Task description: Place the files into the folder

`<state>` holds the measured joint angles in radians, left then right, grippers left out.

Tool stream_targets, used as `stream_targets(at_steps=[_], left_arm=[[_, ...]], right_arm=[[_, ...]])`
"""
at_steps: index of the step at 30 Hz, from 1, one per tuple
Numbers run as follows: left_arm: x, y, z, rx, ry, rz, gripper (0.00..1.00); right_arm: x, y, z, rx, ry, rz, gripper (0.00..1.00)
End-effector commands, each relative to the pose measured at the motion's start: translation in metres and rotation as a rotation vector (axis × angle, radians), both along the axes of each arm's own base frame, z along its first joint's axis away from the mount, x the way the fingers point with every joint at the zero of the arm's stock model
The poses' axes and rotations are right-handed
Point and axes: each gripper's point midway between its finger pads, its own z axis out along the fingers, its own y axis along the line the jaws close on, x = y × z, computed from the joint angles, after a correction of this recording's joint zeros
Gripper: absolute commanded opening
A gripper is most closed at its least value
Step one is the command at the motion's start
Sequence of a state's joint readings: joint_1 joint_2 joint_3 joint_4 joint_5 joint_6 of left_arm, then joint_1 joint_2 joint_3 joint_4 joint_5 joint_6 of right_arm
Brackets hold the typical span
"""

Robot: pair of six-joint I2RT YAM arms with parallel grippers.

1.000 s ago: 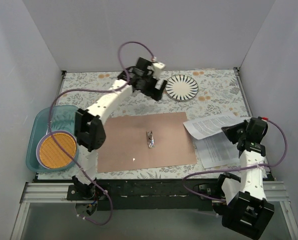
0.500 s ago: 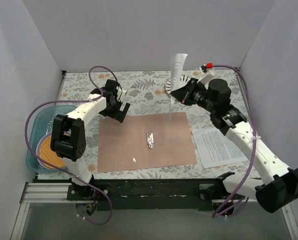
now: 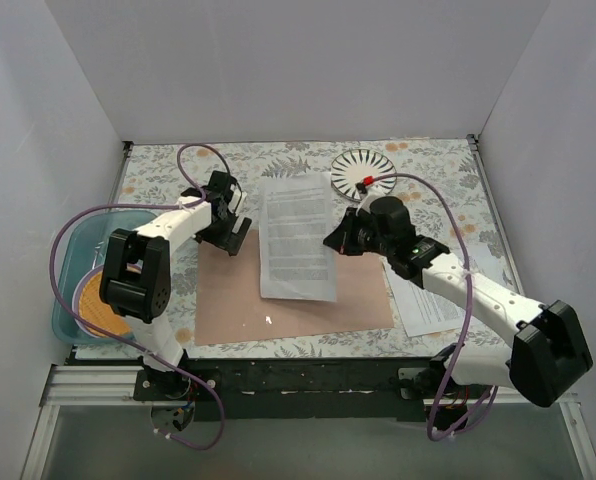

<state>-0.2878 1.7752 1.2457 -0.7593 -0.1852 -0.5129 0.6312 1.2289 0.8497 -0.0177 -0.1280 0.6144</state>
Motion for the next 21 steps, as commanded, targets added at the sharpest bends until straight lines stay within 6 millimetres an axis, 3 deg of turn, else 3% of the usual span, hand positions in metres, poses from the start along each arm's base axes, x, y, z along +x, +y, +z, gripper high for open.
stream_targets(at_steps=[1, 4, 11, 16, 21], left_arm=[[-0.002, 0.012, 0.029, 0.002, -0.076, 0.012, 0.89], [-0.005, 0.024, 0.035, 0.029, -0.089, 0.015, 0.88], [-0.018, 0.046, 0.041, 0.088, -0.105, 0.004, 0.81], [-0.026, 0.059, 0.027, 0.153, -0.103, -0.001, 0.79], [-0.021, 0.062, 0.015, 0.175, -0.106, 0.023, 0.79]], right_arm=[[0.001, 0.017, -0.011, -0.076, -0.094, -0.010, 0.01], [-0.003, 0.025, -0.021, -0.133, -0.102, -0.007, 0.01], [-0.010, 0.034, -0.020, -0.167, -0.119, 0.012, 0.01], [-0.015, 0.036, -0.018, -0.166, -0.124, 0.029, 0.01], [-0.019, 0.032, -0.018, -0.166, -0.127, 0.035, 0.01]])
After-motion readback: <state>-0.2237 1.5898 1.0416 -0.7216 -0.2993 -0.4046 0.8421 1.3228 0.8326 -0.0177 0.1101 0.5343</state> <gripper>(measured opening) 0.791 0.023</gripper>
